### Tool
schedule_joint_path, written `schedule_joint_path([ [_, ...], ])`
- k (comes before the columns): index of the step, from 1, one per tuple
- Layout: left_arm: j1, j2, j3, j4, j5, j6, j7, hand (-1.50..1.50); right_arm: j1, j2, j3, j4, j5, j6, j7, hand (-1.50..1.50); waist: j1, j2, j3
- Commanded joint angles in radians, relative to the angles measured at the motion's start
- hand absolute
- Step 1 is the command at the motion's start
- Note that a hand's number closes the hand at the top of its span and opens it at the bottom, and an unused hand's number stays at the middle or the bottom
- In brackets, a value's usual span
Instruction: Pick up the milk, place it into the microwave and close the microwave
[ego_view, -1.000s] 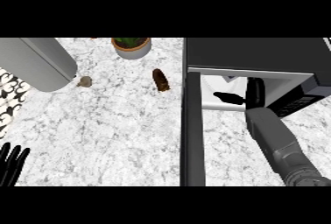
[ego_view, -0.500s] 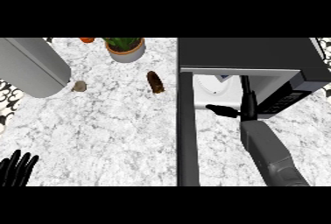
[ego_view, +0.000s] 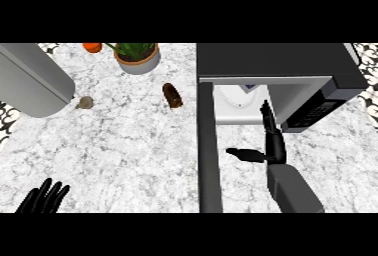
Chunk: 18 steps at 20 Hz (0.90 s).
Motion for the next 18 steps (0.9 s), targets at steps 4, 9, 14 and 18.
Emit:
schedule_joint_path([
  [4, -0.025, -0.006, -0.165, 0.0, -0.105, 0.028, -0.01, -1.5, 0.247, 0.025, 0.105, -0.202, -0.05, 0.14, -0.074, -1.5, -0.01, -0.002, -0.001],
  [9, -0.079, 0.018, -0.168, -0.002, -0.14, -0.004, 0.036, 1.5, 0.442, 0.016, 0.152, -0.507, -0.036, 0.174, 0.053, -1.5, -0.025, -0.003, -0.002],
  [14, -0.157, -0.006, -0.256, -0.018, -0.211, 0.077, 0.096, 1.5, 0.675, -0.027, 0.163, -0.767, -0.13, 0.286, 0.075, -1.5, -0.014, 0.002, -0.001],
  [18, -0.223, -0.006, -0.379, 0.096, -0.332, 0.157, 0.016, 1.5, 0.803, -0.06, 0.165, -0.944, -0.191, 0.352, 0.131, 1.5, -0.006, 0.005, -0.001],
])
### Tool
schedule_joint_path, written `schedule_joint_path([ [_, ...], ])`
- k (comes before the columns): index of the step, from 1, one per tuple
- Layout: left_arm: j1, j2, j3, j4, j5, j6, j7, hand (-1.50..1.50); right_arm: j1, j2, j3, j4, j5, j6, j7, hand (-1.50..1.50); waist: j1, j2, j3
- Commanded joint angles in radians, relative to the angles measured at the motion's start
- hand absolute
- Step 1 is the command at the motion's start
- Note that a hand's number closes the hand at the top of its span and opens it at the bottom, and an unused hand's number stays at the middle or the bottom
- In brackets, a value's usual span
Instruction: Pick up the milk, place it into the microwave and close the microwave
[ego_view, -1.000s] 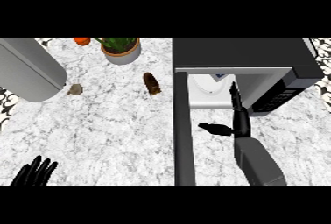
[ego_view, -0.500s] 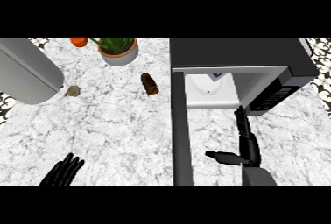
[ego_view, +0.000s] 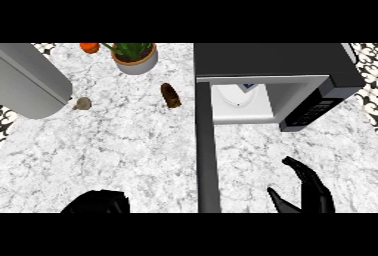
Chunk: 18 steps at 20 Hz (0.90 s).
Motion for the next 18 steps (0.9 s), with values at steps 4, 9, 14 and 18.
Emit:
schedule_joint_path([
  [4, -0.17, -0.002, -0.184, 0.107, -0.12, 0.184, 0.066, 1.5, 0.187, -0.041, -0.028, -0.287, -0.114, 0.069, 0.106, -1.5, 0.011, 0.005, 0.001],
  [9, -0.336, -0.002, -0.276, 0.244, -0.138, 0.291, 0.066, 1.5, 0.291, -0.133, -0.105, -0.407, -0.214, 0.162, 0.155, -1.5, 0.003, 0.006, 0.001],
  [14, -0.554, -0.002, -0.38, 0.425, -0.153, 0.428, 0.055, 1.5, 0.302, -0.124, -0.118, -0.4, -0.16, 0.128, 0.109, -1.5, 0.004, 0.008, 0.001],
  [18, -0.658, -0.002, -0.571, 0.5, -0.098, 0.551, 0.147, 1.5, 0.326, -0.145, -0.132, -0.523, -0.19, 0.128, 0.186, -1.5, -0.004, 0.007, 0.001],
])
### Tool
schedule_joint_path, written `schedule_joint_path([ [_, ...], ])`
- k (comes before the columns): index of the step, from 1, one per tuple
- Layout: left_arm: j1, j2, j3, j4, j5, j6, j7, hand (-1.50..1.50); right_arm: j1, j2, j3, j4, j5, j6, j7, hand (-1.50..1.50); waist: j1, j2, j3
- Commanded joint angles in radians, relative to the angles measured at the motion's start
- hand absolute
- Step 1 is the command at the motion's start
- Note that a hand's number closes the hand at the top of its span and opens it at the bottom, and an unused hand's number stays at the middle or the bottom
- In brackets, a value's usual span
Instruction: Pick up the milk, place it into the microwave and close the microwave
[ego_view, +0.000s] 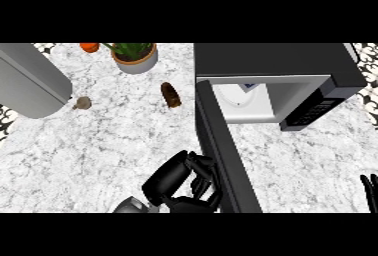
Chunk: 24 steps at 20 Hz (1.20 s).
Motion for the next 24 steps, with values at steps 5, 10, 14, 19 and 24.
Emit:
schedule_joint_path([
  [5, -0.24, -0.004, -0.317, 0.264, 0.131, 0.333, 0.08, 1.5, 0.035, -0.033, -0.022, -0.155, -0.071, 0.054, 0.076, -1.5, -0.024, 0.004, 0.0],
  [10, -0.328, -0.004, -0.452, 0.383, 0.291, 0.374, 0.097, 1.5, 0.007, -0.052, 0.01, -0.232, -0.084, 0.072, 0.141, -1.5, -0.049, 0.01, -0.001],
  [14, -0.411, -0.004, -0.492, 0.443, 0.396, 0.385, 0.093, -1.5, -0.014, -0.106, 0.002, -0.246, -0.121, 0.138, 0.152, -1.5, -0.095, 0.02, -0.002],
  [19, -0.468, -0.004, -0.472, 0.388, 0.513, 0.472, 0.036, 1.5, -0.06, -0.141, 0.021, -0.302, -0.146, 0.165, 0.194, -1.5, -0.14, 0.029, -0.005],
  [24, -0.529, -0.004, -0.421, 0.391, 0.611, 0.494, -0.065, 1.5, -0.077, -0.166, 0.022, -0.333, -0.19, 0.198, 0.216, -1.5, -0.196, 0.044, -0.007],
])
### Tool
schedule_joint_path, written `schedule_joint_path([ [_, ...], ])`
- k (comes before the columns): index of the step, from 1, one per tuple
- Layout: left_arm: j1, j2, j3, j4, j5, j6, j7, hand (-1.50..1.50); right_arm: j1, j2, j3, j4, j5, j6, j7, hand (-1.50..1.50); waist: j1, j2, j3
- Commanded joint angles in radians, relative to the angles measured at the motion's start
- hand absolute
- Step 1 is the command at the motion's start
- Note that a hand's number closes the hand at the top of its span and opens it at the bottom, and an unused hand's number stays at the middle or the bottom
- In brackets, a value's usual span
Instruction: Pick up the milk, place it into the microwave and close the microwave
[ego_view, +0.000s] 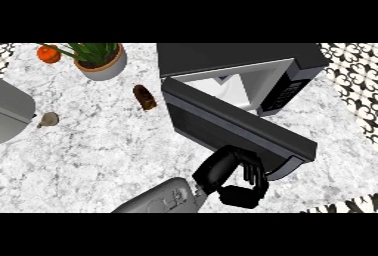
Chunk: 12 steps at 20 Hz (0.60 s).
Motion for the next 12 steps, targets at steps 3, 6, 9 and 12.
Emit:
schedule_joint_path([
  [3, -0.12, -0.007, 0.043, 0.027, 0.107, 0.045, -0.058, 1.5, -0.003, -0.044, 0.008, -0.064, -0.029, 0.042, 0.034, -1.5, -0.076, 0.006, -0.001],
  [6, -0.144, -0.007, 0.04, 0.062, 0.144, 0.063, -0.074, 1.5, -0.024, -0.06, 0.0, -0.083, -0.043, 0.051, 0.038, -1.5, -0.099, 0.016, 0.001],
  [9, -0.213, -0.007, 0.068, 0.083, 0.179, 0.08, -0.063, 1.5, -0.032, -0.066, -0.006, -0.096, -0.075, 0.048, 0.058, -1.5, -0.129, 0.02, 0.002],
  [12, -0.257, -0.007, 0.071, 0.109, 0.213, 0.085, -0.063, 1.5, -0.048, -0.081, 0.011, -0.108, -0.085, 0.06, 0.079, -1.5, -0.143, 0.03, 0.003],
])
